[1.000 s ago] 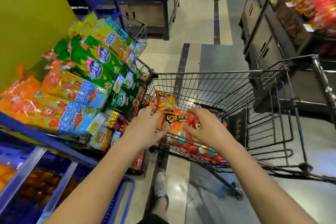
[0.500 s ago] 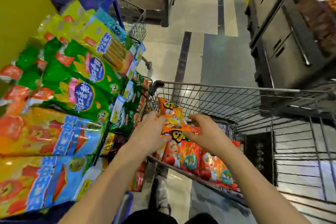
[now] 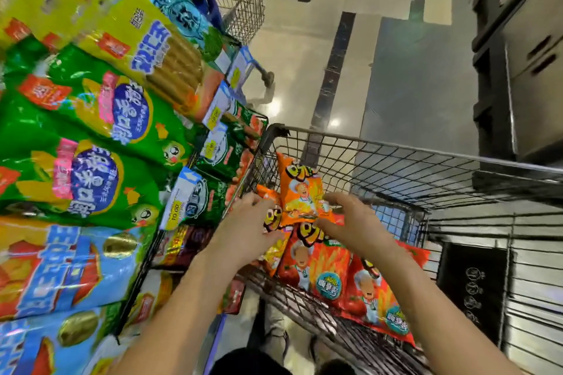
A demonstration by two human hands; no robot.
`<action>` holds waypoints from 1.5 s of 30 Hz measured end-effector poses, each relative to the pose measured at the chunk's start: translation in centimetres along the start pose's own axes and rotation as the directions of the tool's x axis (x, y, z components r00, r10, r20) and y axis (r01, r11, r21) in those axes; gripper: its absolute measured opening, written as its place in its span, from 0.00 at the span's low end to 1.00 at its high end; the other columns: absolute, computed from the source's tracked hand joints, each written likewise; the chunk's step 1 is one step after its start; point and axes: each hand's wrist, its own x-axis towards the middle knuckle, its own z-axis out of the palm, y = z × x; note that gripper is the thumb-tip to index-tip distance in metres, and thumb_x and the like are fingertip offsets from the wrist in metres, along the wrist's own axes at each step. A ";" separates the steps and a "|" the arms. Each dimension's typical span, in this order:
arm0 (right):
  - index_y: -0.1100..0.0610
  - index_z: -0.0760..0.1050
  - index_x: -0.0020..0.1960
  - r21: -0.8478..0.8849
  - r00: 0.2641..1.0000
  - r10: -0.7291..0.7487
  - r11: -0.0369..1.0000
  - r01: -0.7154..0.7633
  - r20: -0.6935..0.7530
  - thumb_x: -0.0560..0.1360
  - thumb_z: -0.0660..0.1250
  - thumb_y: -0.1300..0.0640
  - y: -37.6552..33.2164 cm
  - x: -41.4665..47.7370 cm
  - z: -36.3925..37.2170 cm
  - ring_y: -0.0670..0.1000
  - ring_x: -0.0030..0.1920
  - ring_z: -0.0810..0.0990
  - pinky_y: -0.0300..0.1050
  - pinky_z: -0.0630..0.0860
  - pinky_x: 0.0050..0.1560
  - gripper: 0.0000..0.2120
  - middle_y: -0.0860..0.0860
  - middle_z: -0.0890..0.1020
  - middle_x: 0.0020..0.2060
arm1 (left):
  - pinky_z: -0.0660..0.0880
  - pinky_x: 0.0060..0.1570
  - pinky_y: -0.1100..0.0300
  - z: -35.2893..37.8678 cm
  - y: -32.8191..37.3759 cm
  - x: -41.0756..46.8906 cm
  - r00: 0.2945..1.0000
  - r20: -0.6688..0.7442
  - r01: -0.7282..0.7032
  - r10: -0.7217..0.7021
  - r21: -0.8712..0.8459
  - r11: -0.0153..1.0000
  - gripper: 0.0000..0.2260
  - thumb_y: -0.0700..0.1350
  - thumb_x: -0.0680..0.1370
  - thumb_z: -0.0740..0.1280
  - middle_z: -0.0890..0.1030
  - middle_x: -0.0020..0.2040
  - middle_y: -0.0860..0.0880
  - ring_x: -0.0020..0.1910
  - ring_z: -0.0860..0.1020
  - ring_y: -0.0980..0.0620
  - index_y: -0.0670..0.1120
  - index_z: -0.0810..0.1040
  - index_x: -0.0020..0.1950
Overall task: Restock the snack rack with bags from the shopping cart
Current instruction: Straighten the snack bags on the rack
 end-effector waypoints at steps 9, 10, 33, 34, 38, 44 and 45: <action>0.49 0.74 0.68 0.354 0.975 0.208 0.908 -0.223 0.080 0.74 0.72 0.36 6.2 7.9 2.5 0.46 0.58 0.80 0.41 0.77 0.50 0.28 0.46 0.80 0.61 | 0.70 0.70 0.50 3.3 -1.0 4.5 0.991 0.062 0.131 -0.123 -0.169 0.977 0.30 0.58 0.80 0.69 0.63 0.77 0.49 0.75 0.66 0.47 0.55 0.64 0.79; 0.49 0.74 0.68 0.384 0.969 0.234 0.890 -0.247 0.081 0.74 0.72 0.35 6.9 8.7 3.0 0.46 0.58 0.80 0.41 0.77 0.50 0.29 0.47 0.80 0.61 | 0.70 0.70 0.50 3.8 -1.3 4.9 0.990 0.063 0.139 -0.129 -0.186 0.973 0.30 0.59 0.80 0.69 0.63 0.78 0.50 0.75 0.66 0.48 0.55 0.64 0.79; 0.58 0.80 0.63 0.622 0.757 0.202 0.460 -0.633 0.621 0.76 0.70 0.39 11.5 20.4 9.2 0.57 0.52 0.87 0.54 0.84 0.56 0.25 0.58 0.87 0.55 | 0.65 0.60 0.63 8.5 -5.5 8.0 0.977 0.047 0.210 -0.206 -0.342 0.916 0.30 0.60 0.78 0.71 0.67 0.71 0.55 0.59 0.67 0.62 0.57 0.65 0.78; 0.58 0.80 0.64 0.625 0.755 0.193 0.454 -0.635 0.627 0.76 0.71 0.39 11.5 20.4 9.1 0.58 0.55 0.87 0.56 0.82 0.60 0.26 0.58 0.86 0.56 | 0.65 0.60 0.63 8.5 -5.4 8.2 0.977 0.049 0.213 -0.209 -0.341 0.916 0.30 0.60 0.78 0.71 0.67 0.71 0.55 0.60 0.67 0.61 0.57 0.65 0.78; 0.57 0.78 0.68 0.639 0.753 0.173 0.429 -0.638 0.635 0.71 0.75 0.39 11.6 20.1 8.7 0.61 0.60 0.84 0.61 0.77 0.67 0.32 0.58 0.85 0.60 | 0.65 0.59 0.61 8.7 -5.3 8.4 0.975 0.057 0.222 -0.216 -0.336 0.915 0.31 0.59 0.78 0.71 0.67 0.73 0.53 0.61 0.67 0.60 0.56 0.65 0.78; 0.57 0.78 0.67 0.647 0.755 0.161 0.424 -0.634 0.635 0.65 0.80 0.39 11.8 18.2 7.5 0.62 0.62 0.82 0.62 0.76 0.67 0.37 0.59 0.85 0.60 | 0.66 0.64 0.57 8.9 -5.0 9.2 0.966 0.093 0.258 -0.241 -0.313 0.914 0.31 0.57 0.79 0.72 0.67 0.73 0.52 0.73 0.67 0.50 0.55 0.65 0.78; 0.57 0.78 0.67 0.643 0.758 0.177 0.430 -0.634 0.628 0.69 0.77 0.41 12.0 17.7 7.3 0.62 0.62 0.82 0.62 0.76 0.67 0.33 0.59 0.85 0.60 | 0.67 0.65 0.56 8.8 -5.0 9.3 0.966 0.092 0.259 -0.243 -0.304 0.917 0.30 0.57 0.79 0.72 0.67 0.72 0.52 0.73 0.67 0.50 0.55 0.65 0.78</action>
